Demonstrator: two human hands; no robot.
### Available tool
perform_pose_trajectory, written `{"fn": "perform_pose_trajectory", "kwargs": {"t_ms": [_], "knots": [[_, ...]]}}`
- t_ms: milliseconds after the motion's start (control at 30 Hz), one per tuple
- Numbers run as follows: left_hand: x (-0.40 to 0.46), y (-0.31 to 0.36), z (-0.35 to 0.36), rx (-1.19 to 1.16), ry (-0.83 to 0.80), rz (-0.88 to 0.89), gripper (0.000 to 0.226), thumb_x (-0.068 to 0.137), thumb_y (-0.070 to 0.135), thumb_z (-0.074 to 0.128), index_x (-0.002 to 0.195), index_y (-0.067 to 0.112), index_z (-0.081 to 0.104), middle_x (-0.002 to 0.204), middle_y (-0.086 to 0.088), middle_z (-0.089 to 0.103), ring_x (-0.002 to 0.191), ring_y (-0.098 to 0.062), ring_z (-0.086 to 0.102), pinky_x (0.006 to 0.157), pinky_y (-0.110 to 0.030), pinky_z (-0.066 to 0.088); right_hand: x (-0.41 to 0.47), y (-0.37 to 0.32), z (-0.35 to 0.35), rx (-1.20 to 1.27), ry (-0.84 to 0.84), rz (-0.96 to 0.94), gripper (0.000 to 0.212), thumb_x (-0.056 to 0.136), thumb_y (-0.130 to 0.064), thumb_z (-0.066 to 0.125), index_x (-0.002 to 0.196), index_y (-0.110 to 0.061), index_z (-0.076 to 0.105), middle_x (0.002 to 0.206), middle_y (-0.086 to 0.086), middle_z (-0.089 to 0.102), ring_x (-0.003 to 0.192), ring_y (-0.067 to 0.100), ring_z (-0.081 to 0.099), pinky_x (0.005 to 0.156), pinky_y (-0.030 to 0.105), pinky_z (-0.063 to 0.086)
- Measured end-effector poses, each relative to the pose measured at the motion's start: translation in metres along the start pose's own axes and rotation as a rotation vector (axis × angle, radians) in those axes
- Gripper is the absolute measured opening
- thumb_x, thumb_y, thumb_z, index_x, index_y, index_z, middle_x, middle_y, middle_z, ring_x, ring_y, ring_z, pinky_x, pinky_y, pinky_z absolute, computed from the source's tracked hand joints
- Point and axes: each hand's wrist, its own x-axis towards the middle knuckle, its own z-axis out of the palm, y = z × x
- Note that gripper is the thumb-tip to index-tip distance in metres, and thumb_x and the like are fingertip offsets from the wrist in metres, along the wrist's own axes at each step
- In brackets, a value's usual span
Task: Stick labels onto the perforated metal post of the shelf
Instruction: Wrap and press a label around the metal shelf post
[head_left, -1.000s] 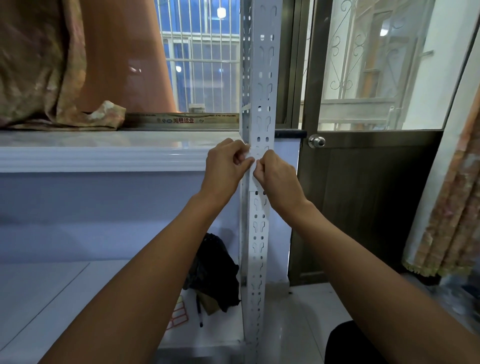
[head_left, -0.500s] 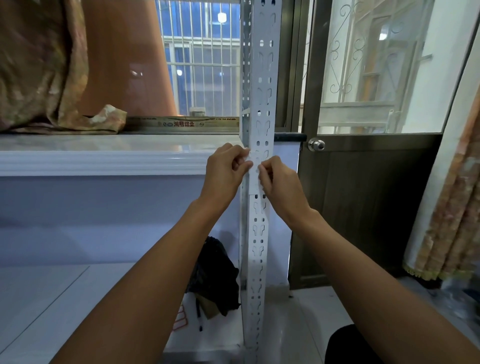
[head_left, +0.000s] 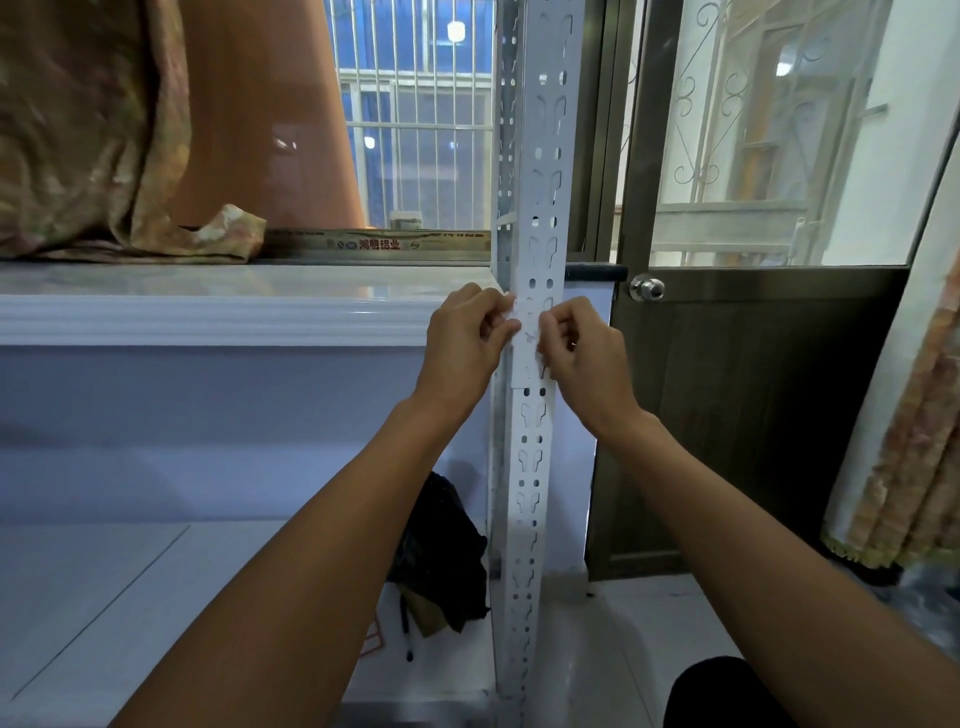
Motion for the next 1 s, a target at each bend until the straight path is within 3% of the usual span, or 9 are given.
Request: {"fn": "perform_pose_trajectory", "kwargs": {"t_ms": [133, 333, 400, 467, 533, 667, 733, 833, 1000], "knots": [[-0.001, -0.002, 0.002, -0.001, 0.012, 0.014, 0.011, 0.091, 0.01, 0.07, 0.101, 0.006, 0.071, 0.083, 0.001, 0.057, 0.081, -0.018, 0.055, 0.076, -0.036, 0.052, -0.009, 0.009, 0.001, 0.004, -0.063, -0.096, 0.012, 0.105, -0.01, 0.045, 0.112, -0.008, 0.054, 0.081, 0.002, 0.063, 0.068, 0.019, 0.062, 0.064, 0.042, 0.054], [-0.003, -0.001, 0.001, 0.025, 0.009, 0.038, 0.014, 0.093, 0.012, 0.069, 0.105, 0.007, 0.071, 0.084, 0.005, 0.055, 0.081, -0.011, 0.05, 0.075, -0.021, 0.045, -0.025, 0.024, 0.006, -0.243, -0.148, -0.309, 0.053, 0.099, -0.005, 0.055, 0.148, -0.001, 0.038, 0.095, 0.007, 0.059, 0.082, 0.014, 0.054, 0.076, 0.029, 0.051], [-0.003, -0.002, 0.001, 0.043, 0.009, 0.048, 0.014, 0.093, 0.012, 0.069, 0.106, 0.007, 0.071, 0.085, 0.007, 0.053, 0.082, -0.01, 0.05, 0.075, -0.021, 0.044, -0.03, 0.025, 0.007, -0.299, -0.178, -0.368, 0.049, 0.096, -0.007, 0.057, 0.144, 0.0, 0.046, 0.091, 0.007, 0.059, 0.081, 0.014, 0.05, 0.074, 0.027, 0.048], [-0.002, -0.004, 0.001, 0.055, 0.012, 0.054, 0.015, 0.093, 0.012, 0.069, 0.108, 0.006, 0.071, 0.085, 0.007, 0.052, 0.082, -0.011, 0.05, 0.075, -0.022, 0.045, -0.031, 0.023, 0.005, -0.256, -0.155, -0.411, 0.023, 0.093, -0.008, 0.06, 0.113, 0.0, 0.067, 0.088, 0.007, 0.06, 0.079, 0.017, 0.052, 0.071, 0.034, 0.05], [-0.003, -0.005, 0.002, 0.055, 0.016, 0.055, 0.017, 0.093, 0.011, 0.069, 0.109, 0.006, 0.071, 0.085, 0.007, 0.052, 0.082, -0.011, 0.05, 0.074, -0.022, 0.045, -0.027, 0.019, 0.003, -0.195, -0.114, -0.391, 0.011, 0.091, -0.009, 0.062, 0.097, -0.002, 0.068, 0.088, 0.006, 0.059, 0.079, 0.017, 0.053, 0.071, 0.035, 0.05], [-0.003, -0.004, 0.002, 0.052, 0.015, 0.051, 0.018, 0.094, 0.012, 0.068, 0.111, 0.007, 0.071, 0.086, 0.007, 0.053, 0.083, -0.01, 0.049, 0.075, -0.015, 0.04, -0.022, 0.018, 0.003, -0.275, -0.102, -0.301, 0.039, 0.095, -0.016, 0.063, 0.132, -0.006, 0.058, 0.099, 0.006, 0.059, 0.089, 0.017, 0.055, 0.08, 0.028, 0.052], [-0.004, -0.004, 0.002, 0.053, 0.016, 0.052, 0.018, 0.095, 0.012, 0.067, 0.111, 0.006, 0.071, 0.087, 0.008, 0.053, 0.084, -0.009, 0.049, 0.075, -0.011, 0.038, -0.025, 0.019, 0.005, -0.317, -0.098, -0.336, 0.035, 0.095, -0.016, 0.064, 0.128, -0.005, 0.062, 0.096, 0.006, 0.06, 0.088, 0.018, 0.055, 0.077, 0.031, 0.054], [-0.004, -0.005, 0.003, 0.073, 0.024, 0.061, 0.016, 0.095, 0.009, 0.065, 0.111, 0.006, 0.07, 0.087, 0.008, 0.051, 0.084, -0.009, 0.048, 0.075, -0.009, 0.036, -0.025, 0.02, 0.005, -0.326, -0.04, -0.413, 0.014, 0.093, -0.016, 0.065, 0.096, -0.004, 0.071, 0.09, 0.006, 0.06, 0.081, 0.019, 0.056, 0.068, 0.038, 0.053], [-0.007, -0.005, 0.004, 0.097, 0.025, 0.066, 0.018, 0.098, 0.004, 0.056, 0.111, 0.006, 0.068, 0.087, 0.009, 0.047, 0.084, -0.01, 0.046, 0.073, -0.011, 0.035, -0.021, 0.021, 0.006, -0.467, -0.025, -0.389, 0.038, 0.098, -0.021, 0.058, 0.134, -0.009, 0.059, 0.101, 0.009, 0.058, 0.086, 0.021, 0.054, 0.069, 0.035, 0.052]]}}
